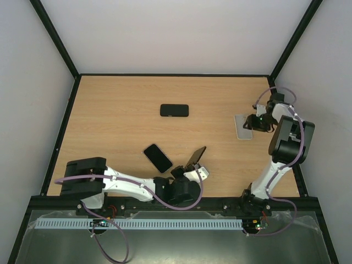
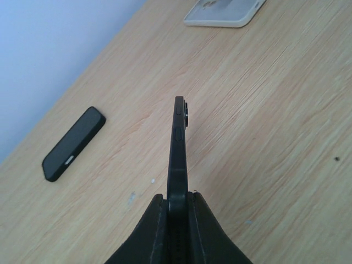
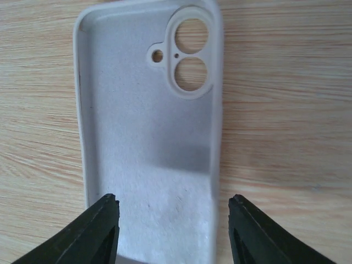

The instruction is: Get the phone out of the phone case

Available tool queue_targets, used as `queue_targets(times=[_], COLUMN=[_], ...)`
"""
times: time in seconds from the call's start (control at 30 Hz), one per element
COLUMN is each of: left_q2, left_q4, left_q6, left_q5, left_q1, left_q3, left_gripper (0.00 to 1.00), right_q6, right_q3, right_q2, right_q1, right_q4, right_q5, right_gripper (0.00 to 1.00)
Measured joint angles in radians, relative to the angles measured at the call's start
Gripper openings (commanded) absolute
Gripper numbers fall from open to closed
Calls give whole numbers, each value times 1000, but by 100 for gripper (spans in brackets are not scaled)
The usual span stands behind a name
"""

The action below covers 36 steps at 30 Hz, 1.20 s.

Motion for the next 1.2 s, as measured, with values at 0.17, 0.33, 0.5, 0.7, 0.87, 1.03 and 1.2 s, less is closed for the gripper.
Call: queue_targets(times=[0.17,0.33,0.5,0.7,0.87,1.03,1.2], left_q2=[36,95,213,375,476,565,618], left_q4=[-24,-29,-47,-136,-222,-315,-349], left_q6=[64,167,277,352,371,372,370], left_q5=[-42,-80,-100,-127,-133,-145,-163], left_q1=[42,105,151,190,209,222,226], left_q3=[24,93,230,427,526,605,668], left_gripper=[3,3,3,3,3,3,9], right_q6=[26,14,11,97,194,246,267], right_q3=[-64,-139,-190,-252,-333,-387,-431], right_q2=[-134,-343,-516,-691,-729,-718,-750], right_q1=[-6,-5,8,12,13,13,12], right_q4=[21,7,-53,-46,32,109,166], right_q5=[44,32,-44,-176,-242,-267,-268], right_gripper=[54,54,54,54,55,55,55])
